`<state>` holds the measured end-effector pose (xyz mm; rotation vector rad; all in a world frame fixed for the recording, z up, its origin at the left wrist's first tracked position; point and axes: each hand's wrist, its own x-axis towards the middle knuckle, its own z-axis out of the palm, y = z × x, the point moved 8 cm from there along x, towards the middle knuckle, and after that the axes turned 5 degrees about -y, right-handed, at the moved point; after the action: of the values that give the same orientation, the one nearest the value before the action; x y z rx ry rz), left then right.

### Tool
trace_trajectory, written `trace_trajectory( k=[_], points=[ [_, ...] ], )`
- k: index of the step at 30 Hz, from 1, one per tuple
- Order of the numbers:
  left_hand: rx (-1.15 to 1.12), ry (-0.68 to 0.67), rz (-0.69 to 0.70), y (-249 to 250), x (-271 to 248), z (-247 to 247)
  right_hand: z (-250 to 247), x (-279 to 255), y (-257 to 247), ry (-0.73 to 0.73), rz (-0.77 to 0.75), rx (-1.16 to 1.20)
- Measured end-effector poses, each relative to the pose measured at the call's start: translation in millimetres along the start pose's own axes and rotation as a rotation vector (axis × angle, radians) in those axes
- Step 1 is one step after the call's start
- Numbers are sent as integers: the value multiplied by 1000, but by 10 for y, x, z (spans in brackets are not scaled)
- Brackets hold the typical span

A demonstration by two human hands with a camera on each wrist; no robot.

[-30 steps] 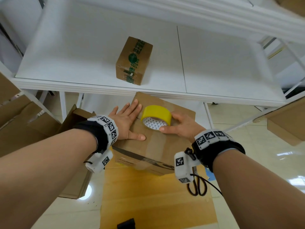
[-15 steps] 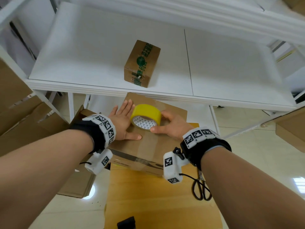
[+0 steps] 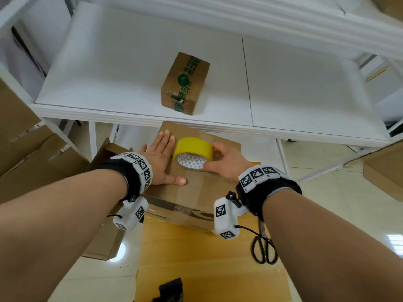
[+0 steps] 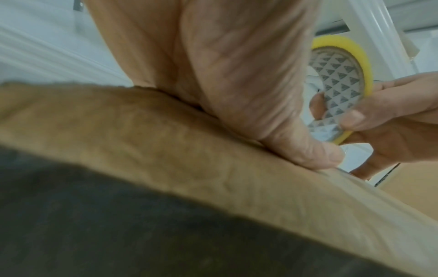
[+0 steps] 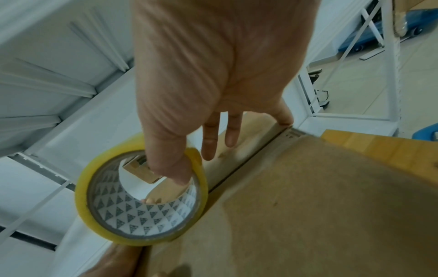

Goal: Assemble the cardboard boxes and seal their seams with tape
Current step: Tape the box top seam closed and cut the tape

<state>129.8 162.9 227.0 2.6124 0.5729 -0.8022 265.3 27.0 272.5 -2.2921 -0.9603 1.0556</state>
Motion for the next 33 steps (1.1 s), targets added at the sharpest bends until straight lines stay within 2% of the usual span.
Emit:
trace_trajectory(
  k=[6,13,20,26,33],
  points=[
    [29,-8,-42,37,5,-29,-39,-28,81,-6,9,5],
    [122,46,-92,96,23,-52,18,-39,159,-27,31,-14],
    [93,60,-2,264,69,41,73,7,114,-20,0,-9],
    [84,61,1,223,36,30,95,14,86,-7,-4,56],
    [83,70,-9,228,22,1,-149,-102,66,22,0,27]
  ],
)
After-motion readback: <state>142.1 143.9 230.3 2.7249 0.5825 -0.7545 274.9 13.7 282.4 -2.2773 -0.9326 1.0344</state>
